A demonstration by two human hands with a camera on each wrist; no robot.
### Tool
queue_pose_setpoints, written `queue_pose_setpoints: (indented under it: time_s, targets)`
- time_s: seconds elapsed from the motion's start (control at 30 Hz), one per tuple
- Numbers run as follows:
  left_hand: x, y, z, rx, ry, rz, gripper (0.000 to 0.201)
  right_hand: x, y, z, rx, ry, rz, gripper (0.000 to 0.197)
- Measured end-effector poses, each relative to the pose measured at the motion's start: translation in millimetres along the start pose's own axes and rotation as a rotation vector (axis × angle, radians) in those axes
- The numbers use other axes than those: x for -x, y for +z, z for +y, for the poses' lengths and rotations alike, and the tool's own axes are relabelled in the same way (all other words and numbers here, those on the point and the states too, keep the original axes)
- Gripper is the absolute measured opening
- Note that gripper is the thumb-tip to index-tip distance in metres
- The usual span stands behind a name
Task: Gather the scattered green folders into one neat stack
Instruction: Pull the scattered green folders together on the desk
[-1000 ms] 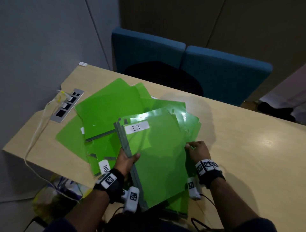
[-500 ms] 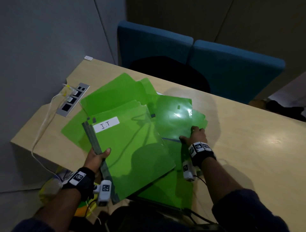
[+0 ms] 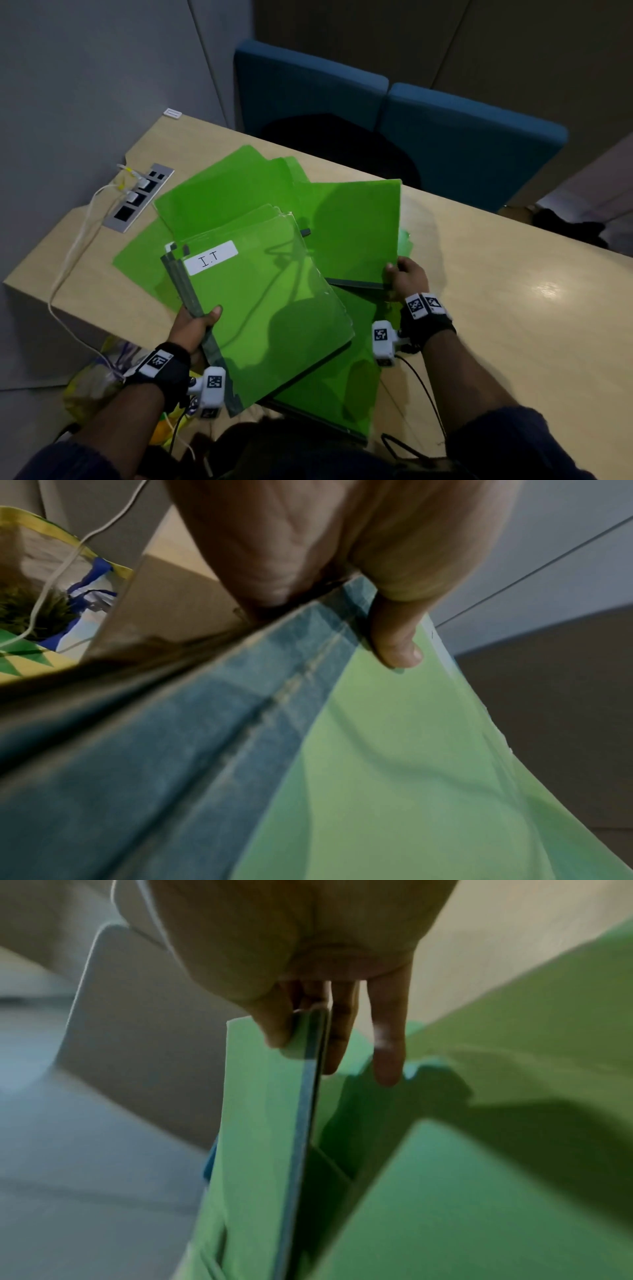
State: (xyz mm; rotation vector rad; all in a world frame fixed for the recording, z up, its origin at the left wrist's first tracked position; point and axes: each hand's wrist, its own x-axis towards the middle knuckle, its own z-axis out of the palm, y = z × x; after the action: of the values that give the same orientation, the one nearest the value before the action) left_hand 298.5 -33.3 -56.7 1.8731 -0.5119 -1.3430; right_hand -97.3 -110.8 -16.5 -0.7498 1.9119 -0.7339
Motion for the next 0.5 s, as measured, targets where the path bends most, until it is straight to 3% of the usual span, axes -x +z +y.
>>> queue_pose_setpoints:
  time_s: [0.13, 0.23, 0.37, 0.5]
  targets:
    - [3, 3, -7, 0.035, -0.014, -0.012, 0.045, 0, -50, 12, -0.192, 0.121, 0.12, 0.03]
    - [5, 8, -10, 0.049, -0.028, 0.0, 0.037, 10, -78, 47, 0.008, 0.145, 0.041, 0.03]
    - [8, 11, -8, 0.064, -0.033, 0.018, 0.049, 39, -76, 74, 0.111, 0.274, -0.134, 0.01]
    - [6, 9, -10, 0.059, -0.037, 0.02, 0.053, 60, -60, 87, 0.098, 0.315, -0.118, 0.018]
